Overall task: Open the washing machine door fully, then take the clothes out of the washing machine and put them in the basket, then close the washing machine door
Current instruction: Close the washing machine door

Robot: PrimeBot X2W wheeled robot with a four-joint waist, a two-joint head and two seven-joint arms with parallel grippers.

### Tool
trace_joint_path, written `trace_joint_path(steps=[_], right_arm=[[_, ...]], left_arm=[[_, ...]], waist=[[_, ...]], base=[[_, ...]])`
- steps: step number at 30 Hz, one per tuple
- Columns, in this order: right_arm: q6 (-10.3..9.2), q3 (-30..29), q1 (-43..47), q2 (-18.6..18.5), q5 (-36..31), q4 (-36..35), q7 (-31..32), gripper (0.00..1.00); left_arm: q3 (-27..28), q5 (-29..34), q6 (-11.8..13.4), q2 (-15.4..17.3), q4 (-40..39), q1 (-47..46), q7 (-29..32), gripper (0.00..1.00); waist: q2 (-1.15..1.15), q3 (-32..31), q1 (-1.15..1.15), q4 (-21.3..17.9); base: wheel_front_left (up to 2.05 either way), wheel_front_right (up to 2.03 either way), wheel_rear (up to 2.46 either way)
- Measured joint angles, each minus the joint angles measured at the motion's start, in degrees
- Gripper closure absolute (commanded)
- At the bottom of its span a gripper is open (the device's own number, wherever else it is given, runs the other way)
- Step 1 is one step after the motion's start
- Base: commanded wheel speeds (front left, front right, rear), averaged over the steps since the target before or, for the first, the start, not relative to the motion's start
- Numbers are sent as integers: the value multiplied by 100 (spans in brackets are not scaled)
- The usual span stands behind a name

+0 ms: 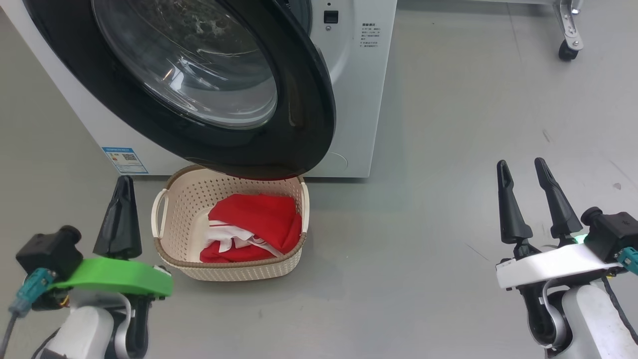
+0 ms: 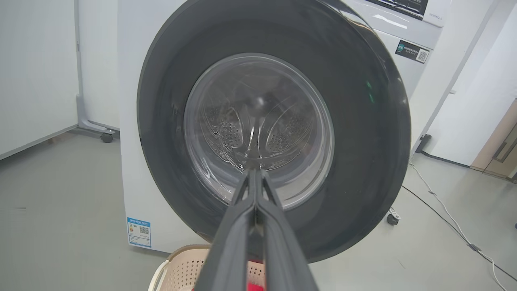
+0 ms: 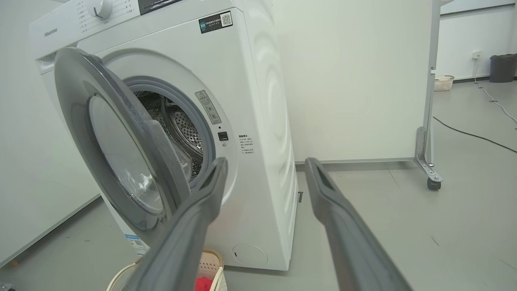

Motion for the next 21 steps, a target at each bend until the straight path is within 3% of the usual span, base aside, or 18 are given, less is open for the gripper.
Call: trace_joint_path(steps=[10, 11, 13, 14, 21], right_arm=[[1, 45, 126, -21, -97, -1, 0, 0], [1, 52, 129, -20, -98, -1, 0, 0], [1, 63, 129, -20, -99, -1, 0, 0], [0, 67, 129, -20, -104, -1, 0, 0], [1, 76, 131, -18, -107, -1, 0, 0]], left_arm=[[297, 881, 36, -303, -377, 647, 0, 100], [288, 929, 36, -335, -394, 699, 0, 89], [280, 1102, 36, -391, -430, 785, 0, 40], [283, 1148, 36, -421, -447, 817, 0, 2], [341, 1351, 36, -583, -566, 999, 0, 0]], waist=[[0, -4, 0, 54], [0, -4, 0, 56], [0, -4, 0, 58], [0, -3, 0, 59], [0, 13, 0, 44]], base=[[0, 0, 0], [0, 0, 0], [0, 0, 0], [0, 0, 0], [0, 0, 0]])
